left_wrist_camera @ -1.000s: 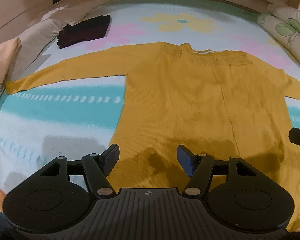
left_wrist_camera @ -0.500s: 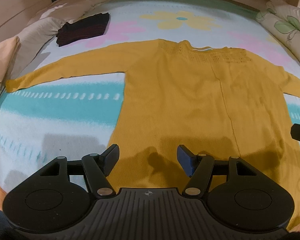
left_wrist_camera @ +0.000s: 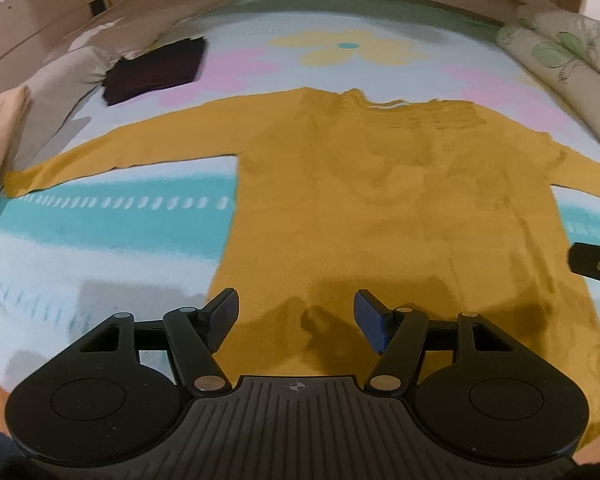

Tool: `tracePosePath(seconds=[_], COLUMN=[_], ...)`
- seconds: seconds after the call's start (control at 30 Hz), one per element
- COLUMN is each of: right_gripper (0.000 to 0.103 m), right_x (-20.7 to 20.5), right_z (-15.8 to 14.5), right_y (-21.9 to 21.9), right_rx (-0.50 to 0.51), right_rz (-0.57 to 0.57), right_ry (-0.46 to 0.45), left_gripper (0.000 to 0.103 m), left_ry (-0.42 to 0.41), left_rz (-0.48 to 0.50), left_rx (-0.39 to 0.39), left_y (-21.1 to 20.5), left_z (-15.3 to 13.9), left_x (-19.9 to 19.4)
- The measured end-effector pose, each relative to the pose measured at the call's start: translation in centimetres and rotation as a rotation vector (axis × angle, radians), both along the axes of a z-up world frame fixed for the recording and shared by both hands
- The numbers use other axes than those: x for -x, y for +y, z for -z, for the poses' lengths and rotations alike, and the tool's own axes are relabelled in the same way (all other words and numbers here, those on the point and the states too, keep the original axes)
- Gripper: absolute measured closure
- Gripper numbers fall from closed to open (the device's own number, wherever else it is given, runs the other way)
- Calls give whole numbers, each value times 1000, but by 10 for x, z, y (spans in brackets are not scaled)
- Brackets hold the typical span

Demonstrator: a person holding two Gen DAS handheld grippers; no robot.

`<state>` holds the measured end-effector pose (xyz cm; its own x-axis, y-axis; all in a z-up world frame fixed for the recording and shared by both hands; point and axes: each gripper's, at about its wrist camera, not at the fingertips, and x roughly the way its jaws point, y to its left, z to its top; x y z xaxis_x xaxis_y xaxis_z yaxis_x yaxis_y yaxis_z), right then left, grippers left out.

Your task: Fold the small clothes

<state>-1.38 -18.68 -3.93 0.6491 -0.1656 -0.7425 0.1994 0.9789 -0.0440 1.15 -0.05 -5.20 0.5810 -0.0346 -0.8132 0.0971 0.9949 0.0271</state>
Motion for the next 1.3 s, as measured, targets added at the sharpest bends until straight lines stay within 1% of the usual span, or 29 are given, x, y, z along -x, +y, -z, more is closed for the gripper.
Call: tracePosePath(seconds=[0.13,0.23,0.27,0.33,0.37,0.43,0.57,0.6,0.67,0.73,0.8,0.87,0.9,0.93,1.03,1.1,1.17,1.27,1.3], right_gripper=[1,2,2,3,3,10,12,12,17,22,28,30,33,37,41,45,46,47,50], right_x=[-1,-4,-5,-9,-12,-16,-32,-37,-46,-52,-60,-65,-68,-71,-70,-68,-67,-70,-70], right_z=[1,1,0,-5,-10,-21,-41,-45,-47,-39,-18,3,15,25,48,61,74,89,96], right_y=[-5,-15,-19,-30,-41,-66,-141,-159,-202,-250,-291,-336,-356,-379,-438,-463,-485,-504,-510], right_rx=[-8,-38,-31,-4,-8,-35,-129,-126,-143,-182,-242,-270,-290,-320,-402,-438,-472,-487,-504], right_rz=[15,7,6,8,10,30,100,127,186,258,330,406,444,477,567,621,673,731,738], right_ry=[2,15,25,46,45,38,6,5,1,-1,21,38,46,33,6,-6,-18,-20,-31], left_gripper=[40,40,40,40,40,40,40,40,40,40,40,40,40,40,40,40,40,40,40], left_ry=[-26,1,11,-4,-19,-42,-85,-94,-101,-108,-112,-116,-117,-115,-100,-87,-75,-62,-58], left_rz=[20,39,49,62,68,82,89,90,81,75,71,76,78,79,80,80,82,88,89], left_rx=[-22,-19,-12,-9,-17,-27,-54,-61,-64,-51,-54,-70,-75,-78,-71,-74,-87,-104,-107], left_y=[-7,-10,-11,-13,-16,-22,-36,-40,-47,-53,-59,-68,-71,-74,-81,-85,-89,-92,-92], left_z=[-4,-9,-11,-18,-22,-29,-44,-47,-51,-53,-52,-47,-45,-43,-33,-26,-20,-12,-10], left_x=[-1,-11,-15,-22,-27,-38,-62,-68,-82,-93,-102,-112,-116,-120,-132,-139,-145,-152,-155])
